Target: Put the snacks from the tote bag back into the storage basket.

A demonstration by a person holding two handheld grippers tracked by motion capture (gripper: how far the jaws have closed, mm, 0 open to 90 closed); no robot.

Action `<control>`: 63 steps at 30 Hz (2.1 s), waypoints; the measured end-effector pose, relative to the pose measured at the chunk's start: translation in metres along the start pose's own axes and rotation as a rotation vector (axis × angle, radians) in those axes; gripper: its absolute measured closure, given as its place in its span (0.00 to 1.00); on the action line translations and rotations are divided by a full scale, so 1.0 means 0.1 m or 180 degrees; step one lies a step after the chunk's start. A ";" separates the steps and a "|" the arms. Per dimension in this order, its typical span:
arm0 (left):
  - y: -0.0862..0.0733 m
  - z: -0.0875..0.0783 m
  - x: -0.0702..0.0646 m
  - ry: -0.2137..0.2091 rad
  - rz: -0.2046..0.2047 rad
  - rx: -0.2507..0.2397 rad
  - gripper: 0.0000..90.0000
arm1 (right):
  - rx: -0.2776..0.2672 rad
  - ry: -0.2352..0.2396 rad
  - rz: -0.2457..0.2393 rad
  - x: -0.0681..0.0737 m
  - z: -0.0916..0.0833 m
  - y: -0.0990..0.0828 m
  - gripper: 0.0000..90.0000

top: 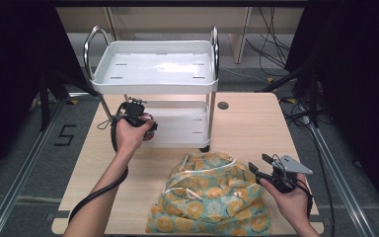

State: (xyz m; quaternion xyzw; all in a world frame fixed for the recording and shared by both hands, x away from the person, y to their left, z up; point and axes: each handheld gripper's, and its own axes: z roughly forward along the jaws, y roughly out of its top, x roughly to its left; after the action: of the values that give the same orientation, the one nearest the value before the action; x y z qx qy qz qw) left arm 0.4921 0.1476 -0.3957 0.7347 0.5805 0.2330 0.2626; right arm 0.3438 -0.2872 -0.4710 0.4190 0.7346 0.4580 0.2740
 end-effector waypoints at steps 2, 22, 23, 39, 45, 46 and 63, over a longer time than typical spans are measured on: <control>0.00 0.01 0.00 -0.0006 -0.0011 -0.0001 0.28 | -0.0020 -0.0002 0.0036 0.01 0.01 0.00 0.43; -0.01 0.08 -0.02 0.0032 0.0040 0.0051 0.28 | -0.0025 0.0006 0.0026 0.01 0.01 0.00 0.43; -0.01 0.08 -0.02 0.0030 0.0037 0.0048 0.28 | -0.0005 0.0005 0.0030 0.01 0.00 0.00 0.43; -0.04 0.12 -0.11 -0.0136 -0.0295 0.0004 0.28 | -0.0010 0.0004 0.0034 0.01 0.00 0.00 0.43; -0.03 0.12 -0.10 -0.0144 -0.0281 0.0046 0.28 | -0.0034 0.0017 0.0042 0.02 0.01 0.00 0.43; -0.03 0.12 -0.11 -0.0143 -0.0284 0.0039 0.28 | -0.0030 0.0018 0.0042 0.02 0.01 0.00 0.43; -0.06 0.17 -0.16 -0.0227 -0.0421 -0.0009 0.28 | -0.0045 0.0017 0.0026 0.01 0.01 0.00 0.43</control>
State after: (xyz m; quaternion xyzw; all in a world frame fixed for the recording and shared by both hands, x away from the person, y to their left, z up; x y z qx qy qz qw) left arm 0.4954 0.1311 -0.4129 0.7021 0.6178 0.1897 0.2990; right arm 0.3445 -0.2855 -0.4714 0.4189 0.7303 0.4654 0.2731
